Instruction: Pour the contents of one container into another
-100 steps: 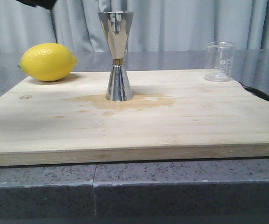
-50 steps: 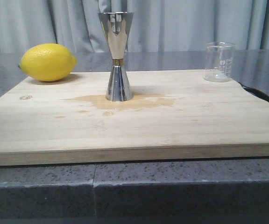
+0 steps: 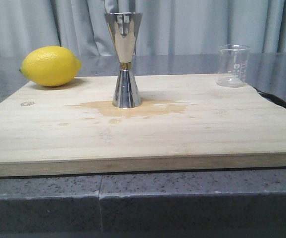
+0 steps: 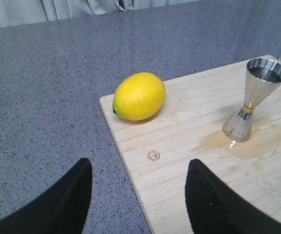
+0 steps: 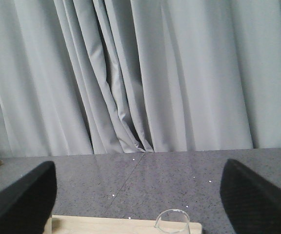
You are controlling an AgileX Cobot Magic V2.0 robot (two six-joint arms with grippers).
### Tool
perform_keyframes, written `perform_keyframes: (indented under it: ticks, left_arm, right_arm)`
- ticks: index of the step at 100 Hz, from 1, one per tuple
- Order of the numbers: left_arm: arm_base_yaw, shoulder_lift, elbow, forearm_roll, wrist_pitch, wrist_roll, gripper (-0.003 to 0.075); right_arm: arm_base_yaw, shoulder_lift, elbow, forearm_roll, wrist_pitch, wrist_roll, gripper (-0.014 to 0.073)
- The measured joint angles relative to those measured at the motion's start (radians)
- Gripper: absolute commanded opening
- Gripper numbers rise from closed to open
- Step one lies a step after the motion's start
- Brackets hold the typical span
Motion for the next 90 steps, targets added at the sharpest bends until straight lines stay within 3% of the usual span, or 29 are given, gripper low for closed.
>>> perform_keyframes:
  ticks: [21, 35, 40, 90]
  left_arm:
    - [0.0, 0.0, 0.007, 0.0, -0.015, -0.001, 0.0115]
    - [0.0, 0.0, 0.007, 0.0, -0.018, -0.001, 0.0011]
    - [0.0, 0.0, 0.007, 0.0, -0.019, -0.002, -0.0019]
    - [0.0, 0.0, 0.014, 0.0, -0.023, -0.004, -0.0019]
  right_arm:
    - [0.0, 0.0, 0.0, 0.0, 0.002, 0.0, 0.0088]
    - [0.0, 0.0, 0.0, 0.0, 0.003, 0.0, -0.007]
    - [0.0, 0.0, 0.0, 0.0, 0.004, 0.0, -0.0071]
    - [0.0, 0.0, 0.0, 0.002, 0.004, 0.0, -0.0071]
